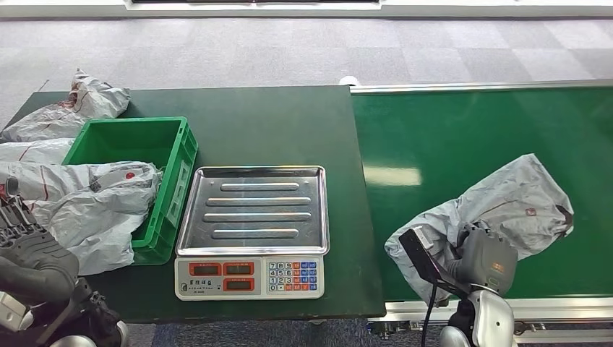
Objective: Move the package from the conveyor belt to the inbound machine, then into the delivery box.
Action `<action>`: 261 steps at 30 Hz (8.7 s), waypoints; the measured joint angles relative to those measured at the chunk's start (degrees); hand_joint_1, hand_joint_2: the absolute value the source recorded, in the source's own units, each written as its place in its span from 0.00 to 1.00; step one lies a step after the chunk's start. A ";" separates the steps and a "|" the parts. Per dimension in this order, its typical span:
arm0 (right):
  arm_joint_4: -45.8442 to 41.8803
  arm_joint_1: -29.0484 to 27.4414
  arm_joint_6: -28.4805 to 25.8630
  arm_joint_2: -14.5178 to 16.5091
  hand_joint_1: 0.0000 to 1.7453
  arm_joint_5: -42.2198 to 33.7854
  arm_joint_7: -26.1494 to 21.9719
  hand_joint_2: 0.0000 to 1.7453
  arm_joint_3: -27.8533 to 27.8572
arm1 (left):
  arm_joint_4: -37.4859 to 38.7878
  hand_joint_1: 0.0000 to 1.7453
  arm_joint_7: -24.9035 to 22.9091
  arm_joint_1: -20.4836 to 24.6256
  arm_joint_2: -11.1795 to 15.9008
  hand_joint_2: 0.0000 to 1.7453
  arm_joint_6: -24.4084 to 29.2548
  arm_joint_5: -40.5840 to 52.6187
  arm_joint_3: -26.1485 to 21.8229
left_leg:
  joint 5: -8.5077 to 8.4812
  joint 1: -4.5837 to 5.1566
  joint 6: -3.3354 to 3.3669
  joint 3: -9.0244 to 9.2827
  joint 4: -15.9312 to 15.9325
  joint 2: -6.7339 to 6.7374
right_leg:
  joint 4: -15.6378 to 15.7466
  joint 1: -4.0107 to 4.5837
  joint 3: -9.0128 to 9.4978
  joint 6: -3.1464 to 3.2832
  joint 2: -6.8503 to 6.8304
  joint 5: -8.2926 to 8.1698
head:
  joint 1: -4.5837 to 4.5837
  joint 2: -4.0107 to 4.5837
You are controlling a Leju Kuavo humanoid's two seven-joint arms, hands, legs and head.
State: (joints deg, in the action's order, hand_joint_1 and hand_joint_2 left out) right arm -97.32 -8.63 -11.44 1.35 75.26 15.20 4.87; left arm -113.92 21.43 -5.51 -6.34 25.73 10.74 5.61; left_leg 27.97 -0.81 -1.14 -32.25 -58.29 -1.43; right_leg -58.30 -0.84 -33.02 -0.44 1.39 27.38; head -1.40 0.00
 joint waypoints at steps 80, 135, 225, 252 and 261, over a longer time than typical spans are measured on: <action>54.64 46.24 -0.08 14.06 0.01 -23.21 -23.33 1.00 -39.59 | 8.34 0.00 2.13 8.82 0.68 0.00 0.63 -5.64 3.42 | -0.71 -0.13 -0.38 -0.47 0.08 -0.06 | -0.15 0.11 -0.66 0.24 0.12 -0.62 | -0.04 0.00; -23.95 10.27 -28.71 5.98 0.00 -32.64 -49.59 1.00 -23.76 | 10.69 0.00 -4.65 13.89 1.92 1.00 -4.95 12.78 5.69 | -0.59 -0.06 -0.30 -0.51 0.08 0.14 | -0.09 0.03 -0.79 0.18 0.25 -0.60 | -0.03 0.00; -24.66 1.69 -28.54 5.02 0.00 -39.92 -47.93 1.00 -13.42 | 82.54 1.00 -2.14 56.53 11.67 1.00 -41.28 25.67 53.41 | 0.42 0.04 -0.14 1.66 0.16 -0.45 | -0.08 0.01 2.13 0.07 -0.29 0.64 | -0.02 0.00; -30.27 -7.85 -28.54 3.90 0.00 -43.93 -54.55 1.00 -11.70 | 36.21 1.00 -11.09 47.92 31.83 1.00 -20.61 26.73 23.91 | 0.07 -0.05 -0.31 0.69 0.13 -0.16 | -0.16 0.05 0.52 0.29 -0.05 0.24 | -0.02 0.00; -30.28 -9.30 -28.54 4.13 0.00 -44.27 -55.15 1.00 -11.65 | 28.32 1.00 -11.31 47.31 35.25 1.00 -14.96 24.58 12.76 | 0.07 -0.07 -0.32 0.65 0.14 -0.13 | -0.17 0.08 0.45 0.31 -0.02 0.24 | -0.03 0.00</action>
State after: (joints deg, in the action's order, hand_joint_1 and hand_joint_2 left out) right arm -127.60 -17.93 -39.98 5.48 30.99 -39.95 -6.78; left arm -85.60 10.12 41.80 28.91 10.77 35.32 18.37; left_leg 28.04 -0.88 -1.46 -31.60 -58.15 -1.56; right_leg -58.46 -0.75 -32.57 -0.13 1.37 27.62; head -1.43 0.00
